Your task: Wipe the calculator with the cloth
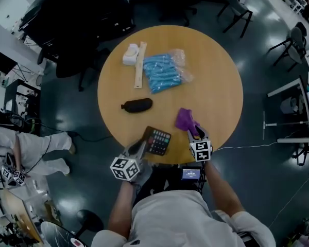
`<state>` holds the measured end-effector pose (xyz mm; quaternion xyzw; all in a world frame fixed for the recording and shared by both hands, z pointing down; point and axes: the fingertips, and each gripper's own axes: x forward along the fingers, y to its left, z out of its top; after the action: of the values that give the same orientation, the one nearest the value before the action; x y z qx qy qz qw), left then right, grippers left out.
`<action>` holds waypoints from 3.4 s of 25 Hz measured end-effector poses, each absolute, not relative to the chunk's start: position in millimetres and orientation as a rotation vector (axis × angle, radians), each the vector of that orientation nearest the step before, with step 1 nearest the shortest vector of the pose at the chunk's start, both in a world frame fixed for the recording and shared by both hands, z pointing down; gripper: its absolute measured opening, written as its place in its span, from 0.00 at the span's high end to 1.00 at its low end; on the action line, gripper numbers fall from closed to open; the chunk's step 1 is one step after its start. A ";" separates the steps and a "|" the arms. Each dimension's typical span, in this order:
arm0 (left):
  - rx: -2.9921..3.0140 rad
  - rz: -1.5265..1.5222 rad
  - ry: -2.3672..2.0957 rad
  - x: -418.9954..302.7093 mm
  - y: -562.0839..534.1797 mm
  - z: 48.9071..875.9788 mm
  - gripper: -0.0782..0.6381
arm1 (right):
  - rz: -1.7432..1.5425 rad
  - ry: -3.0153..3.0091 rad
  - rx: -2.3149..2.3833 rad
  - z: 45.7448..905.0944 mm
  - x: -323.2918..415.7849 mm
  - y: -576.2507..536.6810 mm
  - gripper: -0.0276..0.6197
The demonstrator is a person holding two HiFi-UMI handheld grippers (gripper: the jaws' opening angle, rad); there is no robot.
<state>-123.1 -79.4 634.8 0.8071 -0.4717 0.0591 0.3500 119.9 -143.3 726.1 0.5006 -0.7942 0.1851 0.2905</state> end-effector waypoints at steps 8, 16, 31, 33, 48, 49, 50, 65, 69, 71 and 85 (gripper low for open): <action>2.078 0.096 -1.255 -125.7 -79.4 618.3 0.82 | 0.571 -1.915 1.229 789.6 114.1 -163.1 0.62; 2.063 0.028 -1.258 -122.5 -88.7 604.3 0.82 | 0.500 -1.837 1.152 802.3 116.5 -173.4 0.84; 2.126 0.003 -1.358 -102.5 -65.0 556.2 0.82 | 0.425 -2.538 1.256 517.2 28.5 -76.3 0.85; 2.189 0.017 -1.338 -88.1 -61.0 545.6 0.82 | 0.373 -2.589 1.211 500.9 4.5 -68.6 0.86; 2.208 -0.133 -1.269 -72.2 -30.7 513.4 0.82 | 0.253 -2.515 1.134 501.4 -21.3 -40.7 0.86; 2.205 -0.140 -1.275 -74.7 -31.3 512.1 0.82 | 0.259 -2.505 1.141 503.3 -18.6 -40.5 0.86; 2.203 -0.146 -1.281 -77.6 -32.5 510.5 0.82 | 0.266 -2.494 1.149 505.6 -15.3 -40.8 0.85; 2.151 -0.230 -1.317 -100.3 -36.9 503.0 0.82 | 0.425 -2.330 1.272 552.7 47.8 -36.0 0.86; 2.140 -0.227 -1.340 -106.0 -42.1 503.8 0.82 | 0.488 -2.277 1.326 564.5 68.9 -33.8 0.86; 2.130 -0.212 -1.355 -109.0 -44.1 507.3 0.82 | 0.478 -2.283 1.384 553.4 81.6 -32.0 0.85; 2.207 -0.286 -1.289 -71.9 -55.9 479.4 0.82 | 0.166 -2.631 1.139 448.9 -31.8 -22.1 0.86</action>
<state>-71.9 -55.9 479.4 0.8236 -0.4811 -0.1067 0.2810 -31.8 -22.1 448.9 0.3931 -0.9078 0.0572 0.1345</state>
